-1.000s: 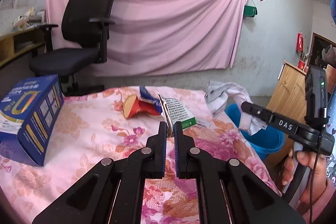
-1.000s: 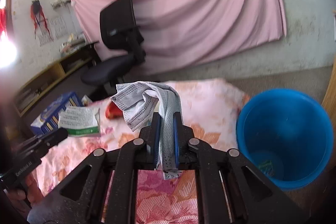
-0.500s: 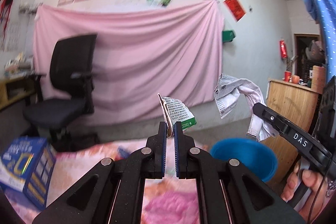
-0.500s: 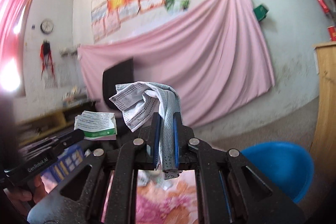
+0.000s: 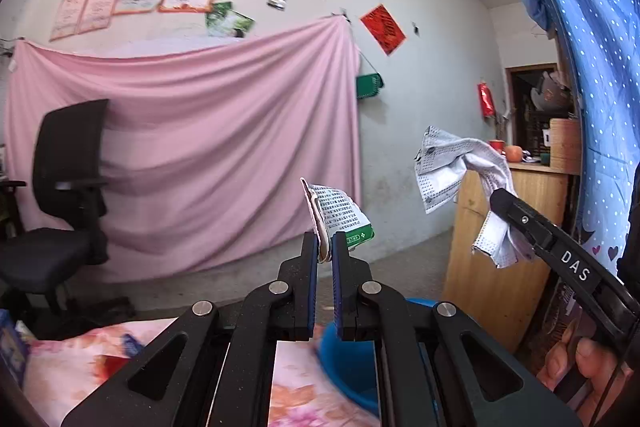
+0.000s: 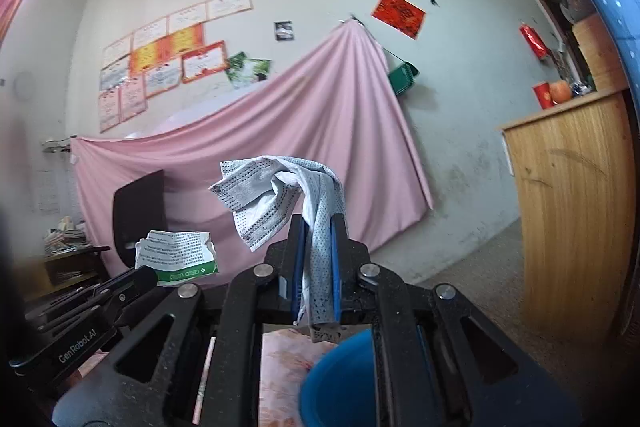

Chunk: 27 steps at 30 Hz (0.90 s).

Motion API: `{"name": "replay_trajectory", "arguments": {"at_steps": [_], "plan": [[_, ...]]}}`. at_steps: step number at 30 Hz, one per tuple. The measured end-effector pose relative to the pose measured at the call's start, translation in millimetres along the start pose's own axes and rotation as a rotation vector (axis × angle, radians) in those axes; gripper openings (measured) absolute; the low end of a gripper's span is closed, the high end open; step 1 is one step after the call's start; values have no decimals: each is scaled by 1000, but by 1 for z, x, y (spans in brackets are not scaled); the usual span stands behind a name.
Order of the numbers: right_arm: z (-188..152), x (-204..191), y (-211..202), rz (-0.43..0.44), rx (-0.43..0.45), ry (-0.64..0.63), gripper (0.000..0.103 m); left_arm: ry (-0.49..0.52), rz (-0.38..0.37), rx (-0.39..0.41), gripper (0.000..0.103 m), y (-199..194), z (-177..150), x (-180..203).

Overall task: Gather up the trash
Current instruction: 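Lift and carry the mask and paper packet over the blue basin, then open both tools to drop the mask and packet into the basin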

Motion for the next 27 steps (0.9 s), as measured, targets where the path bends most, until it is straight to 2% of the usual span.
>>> {"name": "replay_trajectory", "arguments": {"at_steps": [4,10,15,17,27], "plan": [[-5,24,11,-56,-48,7,35,9,-39,-34,5,23,-9,19],[-29,48,29,-122,-169,11,36,-12,-81,-162,5,62,-30,33],[-51,66,41,-165,-250,68,36,-78,-84,-355,5,99,-54,37],[-56,69,44,-172,-270,71,36,-109,-91,-402,5,108,-59,35],[-69,75,55,-177,-339,79,39,-137,-133,-478,7,128,-64,40]]}}
Point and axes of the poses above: each gripper's, at about its wrist camera, not at the fingertips, and y roughly the way its jaws point, x to its right, z to its top, the point moved 5 cm from there along y, roughly the way its jaws point, and after that the axes turned 7 degrees about x, right-handed, at the moved point
